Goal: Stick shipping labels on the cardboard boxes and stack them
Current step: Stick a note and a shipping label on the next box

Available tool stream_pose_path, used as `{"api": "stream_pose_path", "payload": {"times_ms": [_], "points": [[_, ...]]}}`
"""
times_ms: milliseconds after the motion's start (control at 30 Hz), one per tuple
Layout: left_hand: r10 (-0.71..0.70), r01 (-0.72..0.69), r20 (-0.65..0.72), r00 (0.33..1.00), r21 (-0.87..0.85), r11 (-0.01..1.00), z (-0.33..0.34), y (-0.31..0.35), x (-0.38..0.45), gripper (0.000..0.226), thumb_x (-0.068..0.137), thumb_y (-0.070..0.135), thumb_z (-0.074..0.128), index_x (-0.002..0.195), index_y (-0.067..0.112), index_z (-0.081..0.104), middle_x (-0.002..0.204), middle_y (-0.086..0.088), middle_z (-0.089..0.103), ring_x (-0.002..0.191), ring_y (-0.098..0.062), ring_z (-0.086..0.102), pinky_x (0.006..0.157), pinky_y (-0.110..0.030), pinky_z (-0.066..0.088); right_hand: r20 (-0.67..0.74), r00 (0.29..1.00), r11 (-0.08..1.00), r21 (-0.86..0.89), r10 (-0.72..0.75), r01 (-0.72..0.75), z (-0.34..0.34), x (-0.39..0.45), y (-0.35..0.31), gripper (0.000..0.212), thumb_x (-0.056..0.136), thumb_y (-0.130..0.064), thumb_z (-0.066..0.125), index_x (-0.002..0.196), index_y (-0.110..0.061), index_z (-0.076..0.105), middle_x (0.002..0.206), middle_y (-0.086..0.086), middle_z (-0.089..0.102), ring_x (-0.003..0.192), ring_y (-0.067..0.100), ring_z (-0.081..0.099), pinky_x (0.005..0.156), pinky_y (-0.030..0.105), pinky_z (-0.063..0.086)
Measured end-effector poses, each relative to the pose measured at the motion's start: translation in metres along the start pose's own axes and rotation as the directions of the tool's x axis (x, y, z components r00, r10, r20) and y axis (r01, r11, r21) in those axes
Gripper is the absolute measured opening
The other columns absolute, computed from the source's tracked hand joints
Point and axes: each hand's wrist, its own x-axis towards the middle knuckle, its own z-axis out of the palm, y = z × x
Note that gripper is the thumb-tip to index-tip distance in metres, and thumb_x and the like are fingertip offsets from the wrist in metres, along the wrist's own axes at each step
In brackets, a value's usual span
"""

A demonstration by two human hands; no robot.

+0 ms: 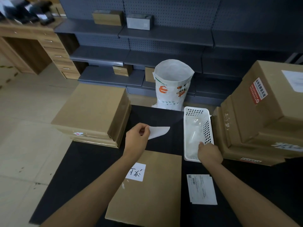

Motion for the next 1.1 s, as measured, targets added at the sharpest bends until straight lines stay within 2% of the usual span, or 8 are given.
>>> {"api": "stream_pose_path", "payload": {"times_ms": [133, 233, 400, 567, 733, 833, 967, 1100], "points": [[0.008, -0.007, 0.03, 1.0, -0.015, 1.0, 0.003, 0.0, -0.002, 0.011, 0.097, 0.022, 0.052, 0.098, 0.022, 0.063, 0.089, 0.012, 0.061, 0.084, -0.003, 0.057, 0.062, -0.006, 0.039, -0.097, 0.994, 0.966, 0.249, -0.043, 0.067, -0.006, -0.023, -0.025, 0.038, 0.098, -0.033, 0.04, 0.092, -0.004, 0.063, 0.091, 0.015, 0.067, 0.079, 0.03, 0.061, 0.066, 0.033, 0.045], [0.078, -0.078, 0.046, 0.996, 0.005, 0.997, 0.002, 0.003, -0.002, 0.011, 0.096, 0.02, 0.053, 0.094, 0.023, 0.063, 0.086, 0.014, 0.061, 0.083, -0.002, 0.058, 0.063, -0.005, 0.04, 0.163, 0.985, 0.747, 0.662, -0.062, -0.063, -0.013, -0.048, -0.06, 0.039, 0.097, -0.036, 0.048, 0.079, -0.007, 0.066, 0.074, 0.008, 0.068, 0.058, 0.018, 0.057, 0.059, 0.029, 0.045], [0.322, -0.329, 0.108, 0.941, 0.064, 0.942, 0.0, 0.001, -0.01, 0.011, 0.093, 0.015, 0.057, 0.092, 0.019, 0.067, 0.084, 0.013, 0.063, 0.08, 0.0, 0.06, 0.072, -0.008, 0.045, 0.433, 0.887, 0.629, 0.737, -0.159, -0.247, -0.019, -0.074, -0.096, 0.05, 0.094, -0.052, 0.05, 0.089, -0.006, 0.068, 0.085, 0.009, 0.072, 0.074, 0.022, 0.069, 0.066, 0.027, 0.057], [0.453, -0.485, 0.21, 0.866, 0.137, 0.864, -0.004, -0.01, -0.027, 0.011, 0.089, 0.018, 0.061, 0.094, 0.015, 0.071, 0.084, 0.01, 0.067, 0.075, -0.002, 0.06, 0.072, -0.017, 0.044, 0.382, 0.902, 0.606, 0.772, -0.2, -0.193, -0.005, -0.084, -0.09, 0.02, 0.094, -0.022, 0.054, 0.088, -0.006, 0.066, 0.086, 0.01, 0.07, 0.07, 0.017, 0.065, 0.072, 0.027, 0.057], [0.496, -0.55, 0.287, 0.819, 0.147, 0.822, -0.014, -0.021, -0.049, 0.023, 0.088, 0.038, 0.053, 0.094, 0.024, 0.07, 0.093, 0.015, 0.069, 0.087, -0.001, 0.061, 0.089, -0.034, 0.045, 0.204, 0.953, 0.679, 0.734, -0.224, 0.002, 0.011, -0.103, -0.081, 0.023, 0.093, -0.019, 0.048, 0.074, -0.009, 0.055, 0.071, 0.004, 0.06, 0.063, 0.014, 0.057, 0.065, 0.029, 0.048], [0.452, -0.502, 0.278, 0.848, 0.145, 0.853, -0.026, -0.031, -0.056, 0.033, 0.087, 0.051, 0.044, 0.095, 0.028, 0.067, 0.096, 0.019, 0.061, 0.093, 0.0, 0.055, 0.095, -0.034, 0.038, 0.115, 0.965, 0.705, 0.704, -0.234, 0.087, 0.021, -0.116, -0.073, 0.018, 0.093, -0.024, 0.05, 0.087, -0.01, 0.058, 0.084, 0.002, 0.061, 0.081, 0.018, 0.061, 0.071, 0.031, 0.047], [0.262, -0.257, -0.006, 0.965, 0.173, 0.951, -0.037, -0.049, -0.059, 0.029, 0.089, 0.047, 0.057, 0.099, 0.02, 0.059, 0.102, 0.01, 0.049, 0.096, -0.009, 0.047, 0.09, -0.031, 0.037, 0.073, 0.983, 0.643, 0.764, -0.168, 0.053, 0.026, -0.135, -0.056, 0.017, 0.095, -0.023, 0.051, 0.092, -0.009, 0.06, 0.093, 0.006, 0.064, 0.09, 0.021, 0.061, 0.082, 0.035, 0.05], [-0.036, 0.009, 0.181, 0.983, 0.149, 0.989, -0.037, -0.076, -0.063, 0.033, 0.091, 0.049, 0.053, 0.107, 0.022, 0.061, 0.113, 0.004, 0.047, 0.108, -0.015, 0.042, 0.1, -0.037, 0.034, 0.095, 0.992, 0.571, 0.82, -0.087, -0.028, 0.041, -0.162, -0.039, 0.012, 0.096, -0.022, 0.053, 0.096, -0.012, 0.06, 0.1, 0.005, 0.065, 0.094, 0.021, 0.062, 0.086, 0.036, 0.051]]}}
